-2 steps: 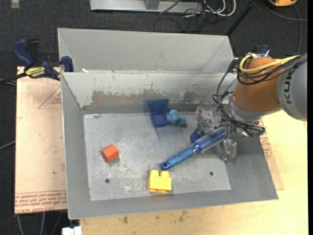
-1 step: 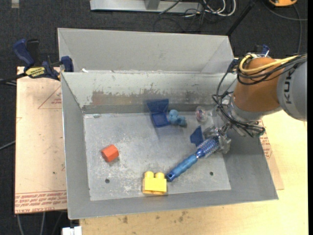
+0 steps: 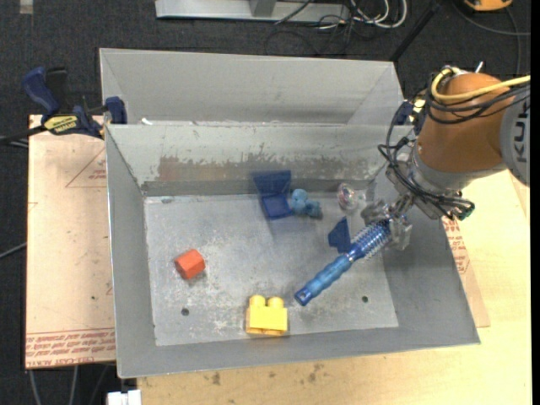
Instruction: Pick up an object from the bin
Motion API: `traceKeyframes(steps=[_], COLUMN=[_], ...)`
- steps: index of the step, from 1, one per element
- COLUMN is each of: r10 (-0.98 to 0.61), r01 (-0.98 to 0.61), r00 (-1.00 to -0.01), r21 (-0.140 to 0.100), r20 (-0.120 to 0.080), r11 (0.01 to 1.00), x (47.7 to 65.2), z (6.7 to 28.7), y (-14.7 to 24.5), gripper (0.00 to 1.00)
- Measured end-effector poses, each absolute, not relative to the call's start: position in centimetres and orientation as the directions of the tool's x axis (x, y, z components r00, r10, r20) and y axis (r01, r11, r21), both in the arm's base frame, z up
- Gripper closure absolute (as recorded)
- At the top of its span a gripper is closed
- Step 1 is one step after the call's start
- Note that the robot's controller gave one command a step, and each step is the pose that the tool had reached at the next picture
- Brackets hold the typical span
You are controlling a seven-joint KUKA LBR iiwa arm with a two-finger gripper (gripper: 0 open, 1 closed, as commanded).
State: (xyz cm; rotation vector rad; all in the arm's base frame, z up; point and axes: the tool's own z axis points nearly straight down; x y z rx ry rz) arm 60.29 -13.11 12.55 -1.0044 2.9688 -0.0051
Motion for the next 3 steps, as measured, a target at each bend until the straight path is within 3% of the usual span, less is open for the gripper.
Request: traceKeyframes(steps=[1,3], r10=[-0.606,-0.603], r01=[-0.606,-0.603], r00=[-0.795,-0.797], r21=[-0.003,-0.004], r20=[-0.004,-0.004], r11=[0.795,0.797], x=[60.4,60.6], z=[13.8,18.6], y=[-13.0,-12.9], gripper=[1.0,1.0])
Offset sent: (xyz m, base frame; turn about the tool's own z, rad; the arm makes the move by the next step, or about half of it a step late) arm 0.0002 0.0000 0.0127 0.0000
